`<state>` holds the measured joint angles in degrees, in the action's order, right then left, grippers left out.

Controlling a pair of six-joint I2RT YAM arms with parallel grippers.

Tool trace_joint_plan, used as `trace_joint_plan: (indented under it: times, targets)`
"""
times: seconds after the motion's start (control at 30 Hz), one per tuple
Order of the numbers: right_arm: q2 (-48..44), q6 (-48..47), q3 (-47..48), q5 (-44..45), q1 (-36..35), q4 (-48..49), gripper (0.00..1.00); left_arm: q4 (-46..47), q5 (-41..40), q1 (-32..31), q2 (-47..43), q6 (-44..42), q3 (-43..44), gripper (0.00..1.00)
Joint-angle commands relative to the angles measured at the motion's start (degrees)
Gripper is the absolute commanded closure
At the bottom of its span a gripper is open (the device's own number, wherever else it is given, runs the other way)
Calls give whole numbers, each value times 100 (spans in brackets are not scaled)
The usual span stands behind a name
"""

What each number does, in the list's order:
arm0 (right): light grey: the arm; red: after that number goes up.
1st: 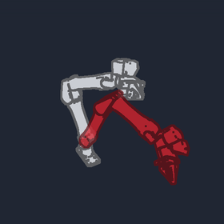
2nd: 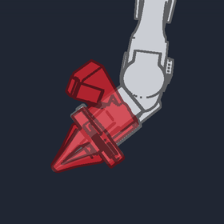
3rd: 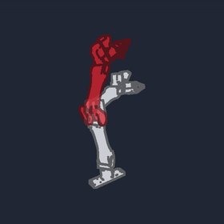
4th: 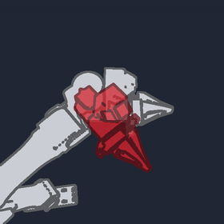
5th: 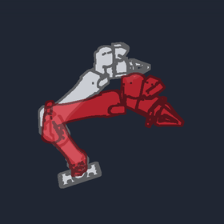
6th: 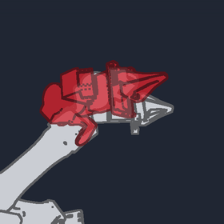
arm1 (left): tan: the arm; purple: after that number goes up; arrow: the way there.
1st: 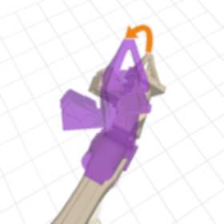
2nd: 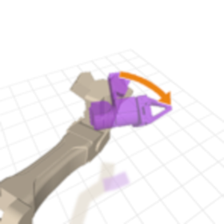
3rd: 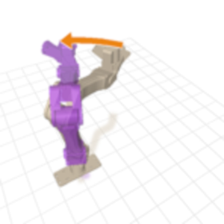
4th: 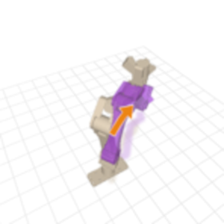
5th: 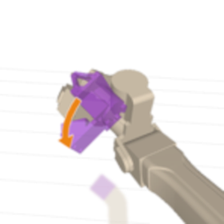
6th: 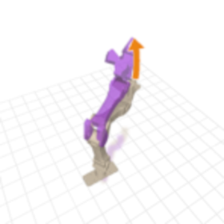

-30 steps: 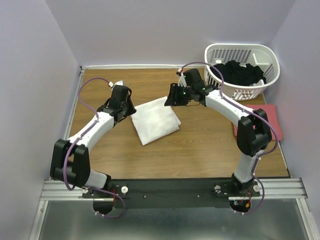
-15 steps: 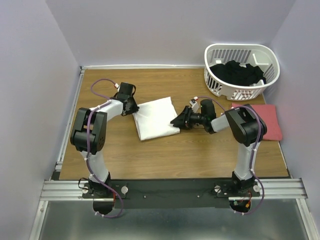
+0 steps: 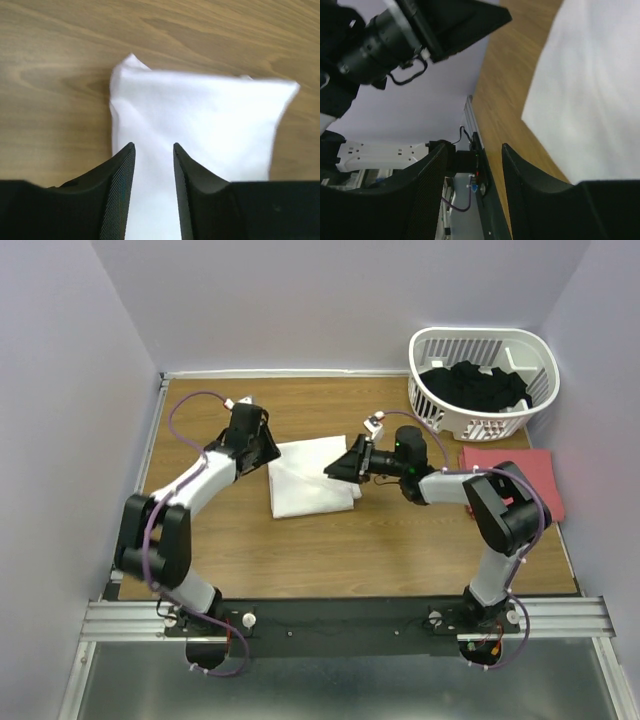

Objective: Fold and stack the t-shirts
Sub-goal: Fold the tshirt

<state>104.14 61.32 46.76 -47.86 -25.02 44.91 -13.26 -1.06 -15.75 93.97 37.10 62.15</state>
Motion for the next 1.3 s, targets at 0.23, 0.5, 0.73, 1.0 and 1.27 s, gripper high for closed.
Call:
trace_joint_plan:
  times: [0.23, 0.5, 0.73, 1.0, 1.27]
  targets:
    - [1468, 513, 281, 136, -759, 765, 45, 842, 317, -833, -1154, 1149, -2391, 83]
    - [1507, 539, -176, 75, -285, 748, 46, 562, 159, -886, -1309, 1361, -2866, 87]
    - [1091, -215, 1420, 4, 111, -560, 45, 464, -35, -904, -1865, 1212, -2972, 87]
    - [2592, -727, 3373, 1032, 260, -1370, 44, 499, 18, -895, -1715, 1097, -2998, 87]
    - [3158, -980, 3937, 1516, 322, -1984, 42, 289, -96, -895, -2040, 1098, -3025, 86]
